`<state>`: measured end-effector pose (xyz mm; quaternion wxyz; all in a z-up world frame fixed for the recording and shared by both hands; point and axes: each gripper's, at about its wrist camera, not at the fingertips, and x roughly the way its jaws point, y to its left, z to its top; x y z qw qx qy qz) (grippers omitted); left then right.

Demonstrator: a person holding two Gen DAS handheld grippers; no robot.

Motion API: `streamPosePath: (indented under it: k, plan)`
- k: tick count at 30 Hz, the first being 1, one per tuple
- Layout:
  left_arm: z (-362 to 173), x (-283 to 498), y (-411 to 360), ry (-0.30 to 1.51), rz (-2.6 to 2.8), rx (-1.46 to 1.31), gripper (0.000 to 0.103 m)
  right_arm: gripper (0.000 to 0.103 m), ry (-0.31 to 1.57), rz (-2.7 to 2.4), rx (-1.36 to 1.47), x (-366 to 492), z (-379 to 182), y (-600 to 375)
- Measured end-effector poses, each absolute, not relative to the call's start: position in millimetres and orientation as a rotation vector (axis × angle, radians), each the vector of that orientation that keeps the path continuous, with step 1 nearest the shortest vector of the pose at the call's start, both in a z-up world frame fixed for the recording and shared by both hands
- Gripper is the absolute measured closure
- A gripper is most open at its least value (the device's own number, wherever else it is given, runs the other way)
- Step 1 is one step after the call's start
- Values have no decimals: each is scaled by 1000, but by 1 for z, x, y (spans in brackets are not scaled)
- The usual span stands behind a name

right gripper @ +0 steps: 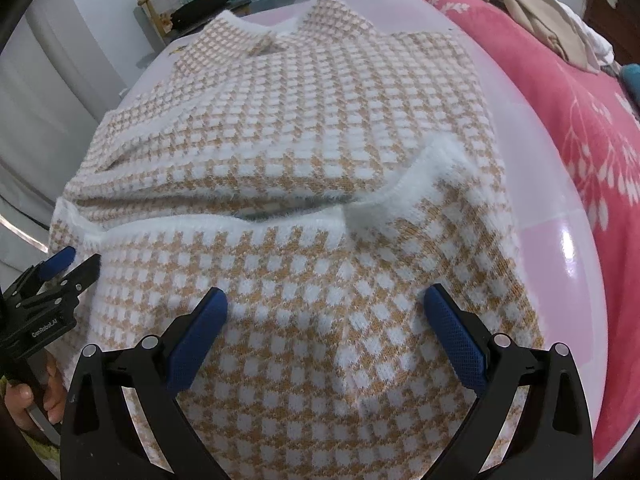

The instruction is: Fold large clothes

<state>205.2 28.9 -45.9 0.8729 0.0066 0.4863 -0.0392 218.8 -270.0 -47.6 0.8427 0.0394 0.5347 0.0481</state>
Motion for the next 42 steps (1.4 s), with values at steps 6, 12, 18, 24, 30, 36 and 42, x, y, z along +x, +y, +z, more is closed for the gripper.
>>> streamPosePath:
  k: [6,12,18,24,30,36,42]
  plan:
    - [-46,205,29,1016,-83,13,16,8,1124,100,81,219,-48,-268]
    - [-46,205,29,1016,-83,12,15,8,1124,99,80,219,-48,-268]
    - [-47,205,29,1017,-84,12,14,8,1114,98,77,217,-50,-267]
    - [-34,205,38,1022,-115,-28,13,8,1136,129,62,219,-50,-268]
    - [36,209,50,847,-128,6,13,8,1128,223,76,234,-9,-281]
    - [90,266,47,749,-226,-11,13,8,922,310,74,277,70,-293]
    - [81,381,17,821,-351,-112,14,8,920,360,107,381,81,-290]
